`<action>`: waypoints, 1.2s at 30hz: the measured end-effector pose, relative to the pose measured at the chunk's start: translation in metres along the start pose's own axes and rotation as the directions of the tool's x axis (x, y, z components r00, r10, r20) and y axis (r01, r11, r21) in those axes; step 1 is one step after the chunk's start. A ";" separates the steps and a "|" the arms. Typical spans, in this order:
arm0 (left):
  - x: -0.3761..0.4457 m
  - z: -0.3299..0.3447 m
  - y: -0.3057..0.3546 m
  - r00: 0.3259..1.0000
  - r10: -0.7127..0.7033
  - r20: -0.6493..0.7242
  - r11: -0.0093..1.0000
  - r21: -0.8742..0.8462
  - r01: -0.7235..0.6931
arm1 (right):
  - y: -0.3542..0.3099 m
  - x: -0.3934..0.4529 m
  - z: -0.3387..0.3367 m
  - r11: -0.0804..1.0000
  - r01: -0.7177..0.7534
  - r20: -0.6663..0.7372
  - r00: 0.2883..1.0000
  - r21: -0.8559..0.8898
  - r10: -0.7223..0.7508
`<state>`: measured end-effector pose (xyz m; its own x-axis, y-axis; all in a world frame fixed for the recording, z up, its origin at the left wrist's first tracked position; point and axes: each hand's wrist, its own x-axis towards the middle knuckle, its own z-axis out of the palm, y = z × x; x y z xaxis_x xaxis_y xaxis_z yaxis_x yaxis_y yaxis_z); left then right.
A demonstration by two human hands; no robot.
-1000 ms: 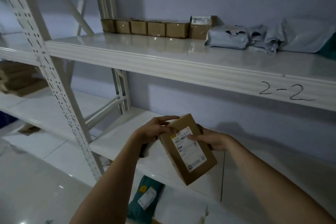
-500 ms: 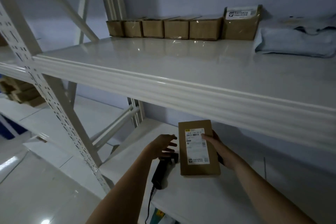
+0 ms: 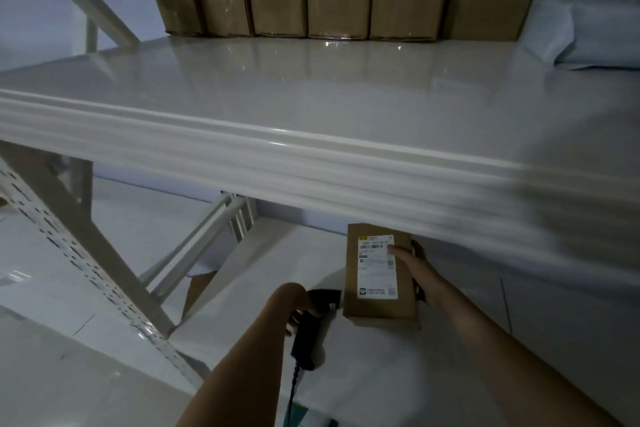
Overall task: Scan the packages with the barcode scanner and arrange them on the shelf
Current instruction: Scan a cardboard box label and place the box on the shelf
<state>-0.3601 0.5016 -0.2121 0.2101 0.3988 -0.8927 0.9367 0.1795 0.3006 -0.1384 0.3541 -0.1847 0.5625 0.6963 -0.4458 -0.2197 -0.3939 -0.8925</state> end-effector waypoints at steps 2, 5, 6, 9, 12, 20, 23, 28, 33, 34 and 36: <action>0.002 -0.002 0.001 1.000 0.030 0.005 1.000 0.008 -0.030 | 0.000 -0.007 0.002 0.999 -0.034 -0.030 0.999 0.012 0.035; 0.002 -0.007 0.002 0.996 0.094 0.011 0.995 -0.035 -0.094 | 0.005 -0.023 0.005 0.996 -0.086 -0.082 0.993 0.020 0.087; 0.001 -0.009 0.002 0.992 0.121 0.022 0.991 -0.058 -0.120 | 0.008 -0.028 0.007 0.996 -0.085 -0.104 0.991 0.036 0.088; -0.006 -0.018 -0.005 0.972 0.233 0.014 0.963 -0.139 -0.229 | 0.017 -0.044 0.019 0.992 -0.013 -0.229 0.973 0.126 0.042; -0.015 -0.027 -0.015 0.910 0.401 -0.108 0.892 -0.178 -0.415 | 0.025 -0.063 0.034 0.988 0.038 -0.382 0.924 0.149 0.022; -0.040 -0.041 -0.025 0.802 0.560 -0.206 0.744 -0.302 -0.597 | 0.037 -0.113 0.078 0.992 -0.036 -0.428 0.900 0.120 0.085; -0.061 -0.038 -0.026 0.787 0.603 -0.133 0.716 -0.345 -0.607 | 0.036 -0.126 0.088 0.996 -0.026 -0.455 0.888 0.090 0.064; -0.087 -0.040 -0.017 0.763 0.640 -0.096 0.690 -0.365 -0.625 | 0.024 -0.141 0.088 1.000 -0.013 -0.457 0.889 -0.007 0.008; -0.111 -0.043 -0.010 0.747 0.657 -0.095 0.687 -0.331 -0.647 | 0.017 -0.149 0.085 0.999 0.036 -0.473 0.880 -0.019 -0.041; -0.115 -0.044 -0.008 0.740 0.664 -0.106 0.681 -0.324 -0.657 | 0.015 -0.150 0.084 0.999 0.046 -0.479 0.876 -0.020 -0.050; -0.122 -0.044 -0.005 0.727 0.675 -0.126 0.667 -0.317 -0.674 | 0.013 -0.153 0.084 0.998 0.069 -0.485 0.872 -0.011 -0.066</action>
<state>-0.4026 0.4912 -0.0901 0.7493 0.5248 -0.4039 0.3946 0.1360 0.9087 -0.2940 0.2925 -0.1343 0.8916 0.3423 -0.2966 -0.1714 -0.3510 -0.9205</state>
